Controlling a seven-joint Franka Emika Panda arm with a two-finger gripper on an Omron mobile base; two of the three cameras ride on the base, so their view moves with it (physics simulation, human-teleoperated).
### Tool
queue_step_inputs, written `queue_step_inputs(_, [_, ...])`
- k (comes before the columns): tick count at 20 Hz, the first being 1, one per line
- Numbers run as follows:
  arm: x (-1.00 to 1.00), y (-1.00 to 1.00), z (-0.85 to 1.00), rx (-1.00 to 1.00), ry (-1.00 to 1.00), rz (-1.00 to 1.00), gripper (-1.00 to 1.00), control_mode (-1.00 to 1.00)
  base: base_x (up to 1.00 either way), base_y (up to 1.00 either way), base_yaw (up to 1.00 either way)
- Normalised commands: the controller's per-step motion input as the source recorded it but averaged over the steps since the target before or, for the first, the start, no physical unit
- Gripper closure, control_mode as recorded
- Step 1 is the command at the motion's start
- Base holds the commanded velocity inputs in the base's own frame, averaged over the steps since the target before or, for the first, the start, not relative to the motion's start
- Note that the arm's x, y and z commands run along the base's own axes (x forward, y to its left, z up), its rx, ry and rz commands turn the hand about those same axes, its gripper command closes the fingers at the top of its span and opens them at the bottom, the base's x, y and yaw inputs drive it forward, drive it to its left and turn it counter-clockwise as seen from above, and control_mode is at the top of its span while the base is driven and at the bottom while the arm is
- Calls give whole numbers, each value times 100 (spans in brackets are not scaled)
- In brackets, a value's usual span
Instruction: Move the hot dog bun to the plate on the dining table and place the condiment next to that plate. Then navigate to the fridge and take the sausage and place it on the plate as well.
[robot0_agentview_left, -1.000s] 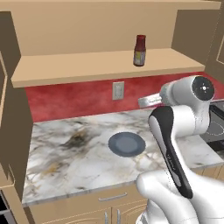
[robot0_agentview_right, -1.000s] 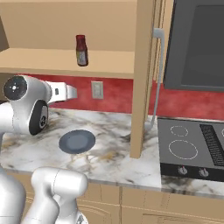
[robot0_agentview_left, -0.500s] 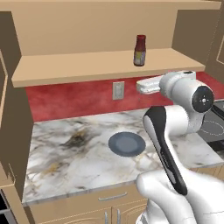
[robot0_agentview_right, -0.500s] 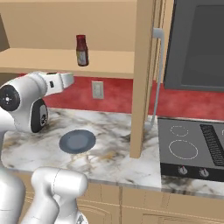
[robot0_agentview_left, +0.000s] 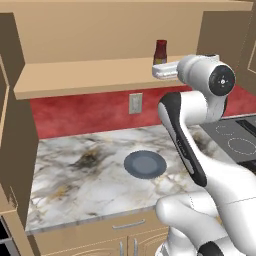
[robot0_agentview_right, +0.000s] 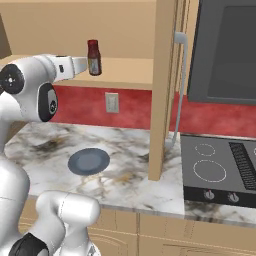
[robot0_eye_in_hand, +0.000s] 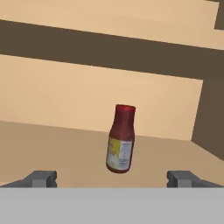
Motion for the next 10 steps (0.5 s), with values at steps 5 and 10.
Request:
queue_step_inputs(5, [26, -11, -2, 8, -1, 0, -100, -100, 0, 0, 0])
queue_step_inputs(10, [21, -5, -13, 7, -7, 1, -100, -100, 0, 0, 0])
